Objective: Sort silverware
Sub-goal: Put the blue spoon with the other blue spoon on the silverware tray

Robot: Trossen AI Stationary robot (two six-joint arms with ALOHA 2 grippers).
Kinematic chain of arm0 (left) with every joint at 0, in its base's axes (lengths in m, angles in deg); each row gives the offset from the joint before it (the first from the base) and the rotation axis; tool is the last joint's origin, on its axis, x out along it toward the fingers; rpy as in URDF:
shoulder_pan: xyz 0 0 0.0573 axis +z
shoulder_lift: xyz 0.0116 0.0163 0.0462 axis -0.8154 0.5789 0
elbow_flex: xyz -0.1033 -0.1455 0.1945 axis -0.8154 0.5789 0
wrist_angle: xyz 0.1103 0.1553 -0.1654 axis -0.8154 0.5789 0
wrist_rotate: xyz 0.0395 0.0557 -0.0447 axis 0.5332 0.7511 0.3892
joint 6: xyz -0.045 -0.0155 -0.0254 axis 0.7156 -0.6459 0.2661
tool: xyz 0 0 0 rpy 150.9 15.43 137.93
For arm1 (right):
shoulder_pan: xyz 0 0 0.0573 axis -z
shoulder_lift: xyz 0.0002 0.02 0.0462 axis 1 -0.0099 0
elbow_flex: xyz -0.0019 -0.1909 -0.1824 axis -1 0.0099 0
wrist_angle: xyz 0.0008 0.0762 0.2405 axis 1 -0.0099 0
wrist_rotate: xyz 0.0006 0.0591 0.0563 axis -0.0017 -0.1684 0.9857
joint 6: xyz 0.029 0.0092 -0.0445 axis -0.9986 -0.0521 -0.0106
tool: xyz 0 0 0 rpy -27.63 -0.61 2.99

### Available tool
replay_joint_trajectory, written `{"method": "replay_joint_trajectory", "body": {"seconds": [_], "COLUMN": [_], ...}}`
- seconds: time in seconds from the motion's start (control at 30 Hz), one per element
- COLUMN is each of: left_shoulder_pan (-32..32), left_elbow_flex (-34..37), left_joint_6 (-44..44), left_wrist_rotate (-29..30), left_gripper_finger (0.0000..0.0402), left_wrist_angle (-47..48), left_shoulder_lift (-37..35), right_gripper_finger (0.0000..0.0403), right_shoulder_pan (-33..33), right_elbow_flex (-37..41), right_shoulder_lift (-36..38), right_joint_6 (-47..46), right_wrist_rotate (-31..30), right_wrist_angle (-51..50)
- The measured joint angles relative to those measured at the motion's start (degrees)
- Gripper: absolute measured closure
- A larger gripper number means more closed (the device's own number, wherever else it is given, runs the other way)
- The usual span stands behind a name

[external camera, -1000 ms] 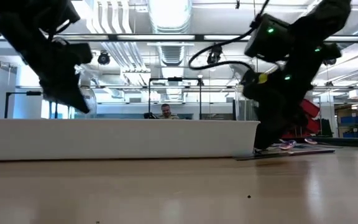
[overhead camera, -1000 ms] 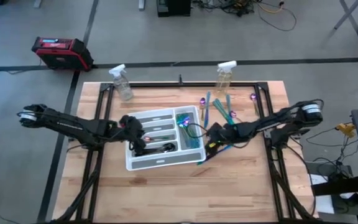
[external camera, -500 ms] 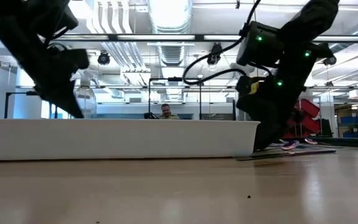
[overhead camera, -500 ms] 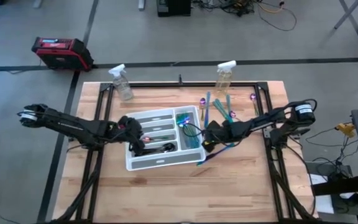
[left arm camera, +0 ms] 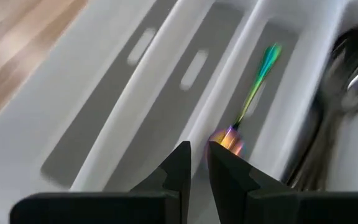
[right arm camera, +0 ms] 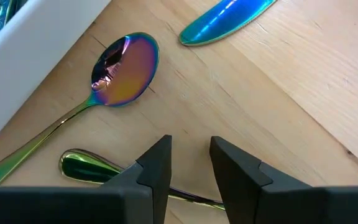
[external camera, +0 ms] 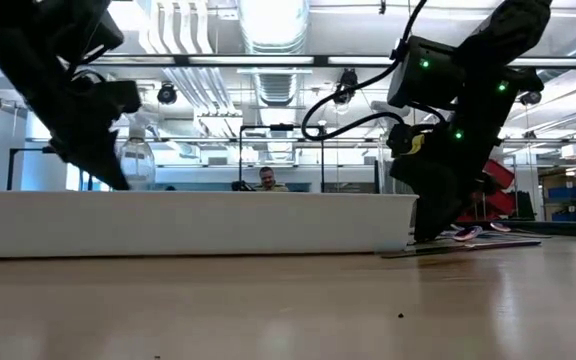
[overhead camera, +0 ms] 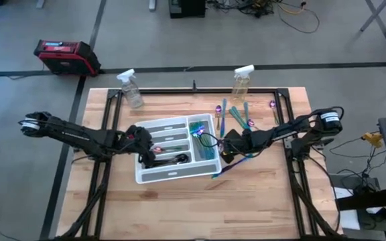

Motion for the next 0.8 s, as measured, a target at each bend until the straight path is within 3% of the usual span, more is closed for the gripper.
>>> {"method": "replay_joint_trajectory", "body": {"seconds": [0.43, 0.8], "left_shoulder_pan": [-0.25, -1.67], "left_elbow_flex": [0.19, 0.38], "left_joint_6": [1.3, 1.25], "left_wrist_rotate": [1.4, 3.26], "left_gripper_finger": [0.0363, 0.0363], "left_wrist_angle": [2.04, 6.51], "left_shoulder_lift": [0.33, -7.02], "right_gripper_finger": [0.0282, 0.0295], "right_shoulder_pan": [-0.13, -0.13], "right_elbow_flex": [0.14, 0.54], "right_shoulder_lift": [0.55, 0.35], "right_joint_6": [0.24, 1.16], "right_wrist_rotate": [0.05, 0.0], "right_wrist_angle": [-0.03, 1.15]}}
